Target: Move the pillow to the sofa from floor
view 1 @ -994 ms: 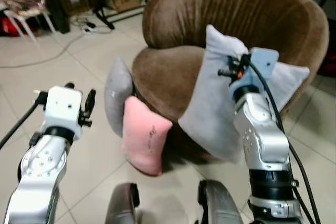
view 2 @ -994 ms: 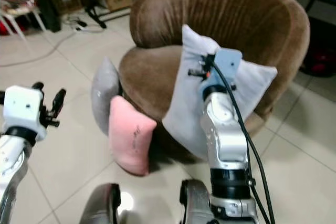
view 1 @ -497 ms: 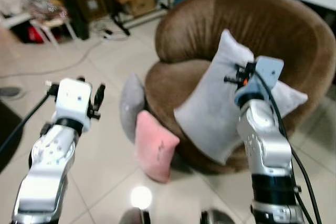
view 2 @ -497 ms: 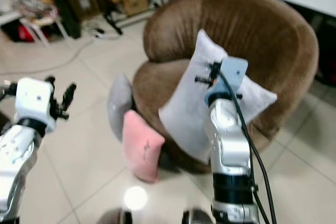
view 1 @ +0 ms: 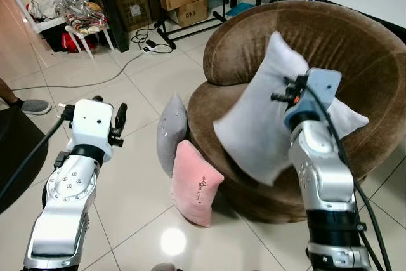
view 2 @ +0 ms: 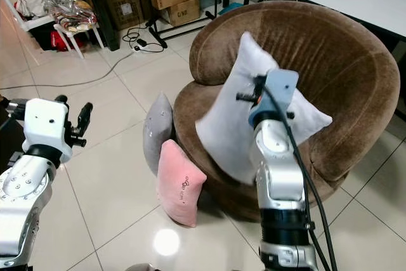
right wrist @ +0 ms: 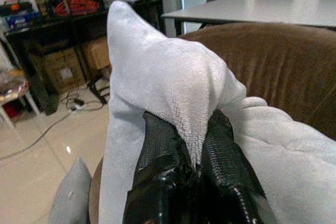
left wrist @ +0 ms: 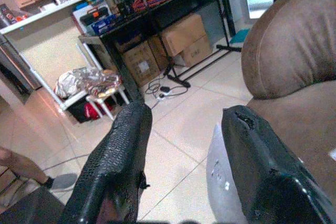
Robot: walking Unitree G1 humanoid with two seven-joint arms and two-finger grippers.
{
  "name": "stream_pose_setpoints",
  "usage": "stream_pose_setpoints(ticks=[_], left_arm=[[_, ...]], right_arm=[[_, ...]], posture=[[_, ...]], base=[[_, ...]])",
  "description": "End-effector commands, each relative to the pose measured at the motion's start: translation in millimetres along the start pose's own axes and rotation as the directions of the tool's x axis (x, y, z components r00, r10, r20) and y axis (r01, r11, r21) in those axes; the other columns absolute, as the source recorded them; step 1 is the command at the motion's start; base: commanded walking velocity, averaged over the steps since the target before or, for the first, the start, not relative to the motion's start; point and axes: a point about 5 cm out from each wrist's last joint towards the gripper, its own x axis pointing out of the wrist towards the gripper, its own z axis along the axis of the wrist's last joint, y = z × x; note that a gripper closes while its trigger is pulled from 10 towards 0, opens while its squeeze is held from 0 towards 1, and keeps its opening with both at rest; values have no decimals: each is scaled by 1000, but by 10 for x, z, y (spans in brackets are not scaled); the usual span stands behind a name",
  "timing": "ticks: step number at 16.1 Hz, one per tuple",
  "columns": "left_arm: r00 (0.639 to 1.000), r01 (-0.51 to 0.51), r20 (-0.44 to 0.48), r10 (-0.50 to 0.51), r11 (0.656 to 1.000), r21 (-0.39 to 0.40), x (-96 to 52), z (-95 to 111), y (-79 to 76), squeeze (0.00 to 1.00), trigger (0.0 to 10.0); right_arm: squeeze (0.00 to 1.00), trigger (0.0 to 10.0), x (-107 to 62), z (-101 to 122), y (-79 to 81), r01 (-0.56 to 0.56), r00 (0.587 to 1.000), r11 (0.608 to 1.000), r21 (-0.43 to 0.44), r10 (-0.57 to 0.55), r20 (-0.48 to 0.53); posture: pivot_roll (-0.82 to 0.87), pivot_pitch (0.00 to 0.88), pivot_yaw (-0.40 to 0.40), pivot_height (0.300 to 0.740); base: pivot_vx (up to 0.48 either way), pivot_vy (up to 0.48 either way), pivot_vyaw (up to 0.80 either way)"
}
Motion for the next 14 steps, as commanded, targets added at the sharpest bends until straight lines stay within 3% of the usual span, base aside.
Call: stream_pose_setpoints(ticks=[1, 3, 7, 12, 14], left_arm=[[1000, -14, -1, 14, 1000, 9, -2, -13, 9, 0, 10000], [1000, -22, -6, 22, 1000, 0, 3, -48, -26, 0, 10000], [999, -33, 0, 33, 999, -9, -25, -60, -55, 0, 10000], [997, -72, 35, 74, 997, -40, -103, -65, -31, 0, 10000], [997, -67, 37, 69, 996, -60, -153, -82, -56, 0, 10000]], right_arm=[[0, 10000, -17, 42, 59, -38, 999, 999, -9, 38, 15], [0, 10000, -75, -138, 88, -68, 996, 997, 22, 69, -62], [0, 10000, -127, -176, 97, -115, 992, 993, -21, 114, -51], [0, 10000, -149, -211, 102, -137, 989, 990, -27, 135, -54], [0, 10000, -172, -269, 110, -160, 985, 986, -52, 157, -71]], posture=[[-50, 0, 52, 740], [-45, 0, 51, 740], [-34, 0, 35, 740], [-6, 0, 6, 740], [-2, 0, 5, 740]], base=[[0, 0, 0], [0, -309, 0], [0, -343, 0], [0, 0, 0], [0, 0, -778]])
